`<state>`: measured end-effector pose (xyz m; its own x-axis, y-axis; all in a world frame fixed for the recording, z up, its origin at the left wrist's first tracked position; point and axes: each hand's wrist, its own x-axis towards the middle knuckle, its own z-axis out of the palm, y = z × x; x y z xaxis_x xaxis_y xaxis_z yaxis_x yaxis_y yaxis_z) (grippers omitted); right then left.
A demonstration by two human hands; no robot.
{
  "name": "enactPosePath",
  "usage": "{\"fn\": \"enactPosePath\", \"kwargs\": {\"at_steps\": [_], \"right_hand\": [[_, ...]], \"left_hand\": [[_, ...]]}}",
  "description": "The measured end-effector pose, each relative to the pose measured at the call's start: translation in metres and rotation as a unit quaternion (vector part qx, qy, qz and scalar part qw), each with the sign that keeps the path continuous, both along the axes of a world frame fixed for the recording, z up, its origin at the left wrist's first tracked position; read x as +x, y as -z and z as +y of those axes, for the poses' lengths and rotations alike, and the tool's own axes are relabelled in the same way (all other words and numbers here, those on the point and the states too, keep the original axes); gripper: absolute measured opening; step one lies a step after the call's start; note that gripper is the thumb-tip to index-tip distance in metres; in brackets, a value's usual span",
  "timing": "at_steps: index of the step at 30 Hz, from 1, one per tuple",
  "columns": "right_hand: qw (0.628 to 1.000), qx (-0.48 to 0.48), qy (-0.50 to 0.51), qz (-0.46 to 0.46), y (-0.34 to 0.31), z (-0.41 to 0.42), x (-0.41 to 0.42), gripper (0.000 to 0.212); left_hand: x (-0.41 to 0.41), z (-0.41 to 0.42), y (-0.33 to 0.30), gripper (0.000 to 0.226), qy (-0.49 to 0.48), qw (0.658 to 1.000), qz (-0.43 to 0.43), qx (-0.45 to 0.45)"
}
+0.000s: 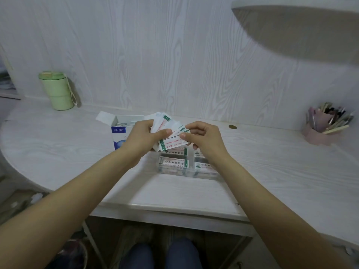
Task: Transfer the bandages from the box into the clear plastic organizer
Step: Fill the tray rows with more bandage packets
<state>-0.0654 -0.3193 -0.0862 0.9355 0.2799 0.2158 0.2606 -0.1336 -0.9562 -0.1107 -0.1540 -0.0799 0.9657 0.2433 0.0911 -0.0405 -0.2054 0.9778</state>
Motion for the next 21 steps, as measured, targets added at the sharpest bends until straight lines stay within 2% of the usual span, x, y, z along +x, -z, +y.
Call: {"fn": "enactPosePath", "kwargs": {"at_steps": [4, 8, 14, 21], "right_hand": [[1.0, 0.022, 0.01, -0.004, 0.003, 0.001, 0.001, 0.018], [0.999, 0.037, 0.019, 0.008, 0.004, 0.001, 0.002, 0.006], [0.998, 0.031, 0.058, 0.01, 0.009, 0.002, 0.011, 0.009], [0.988, -0.127, 0.078, -0.042, 0.022, 0.002, 0.021, 0.004]], "left_hand": [[-0.003, 0.01, 0.002, 0.016, -0.01, 1.0, -0.003, -0.01], [-0.005, 0.015, 0.001, 0.017, -0.008, 0.999, -0.01, -0.042], [-0.002, 0.022, 0.003, 0.018, -0.046, 0.998, -0.044, -0.018], [-0.001, 0.027, 0.007, 0.015, -0.056, 0.997, -0.053, -0.001]]}}
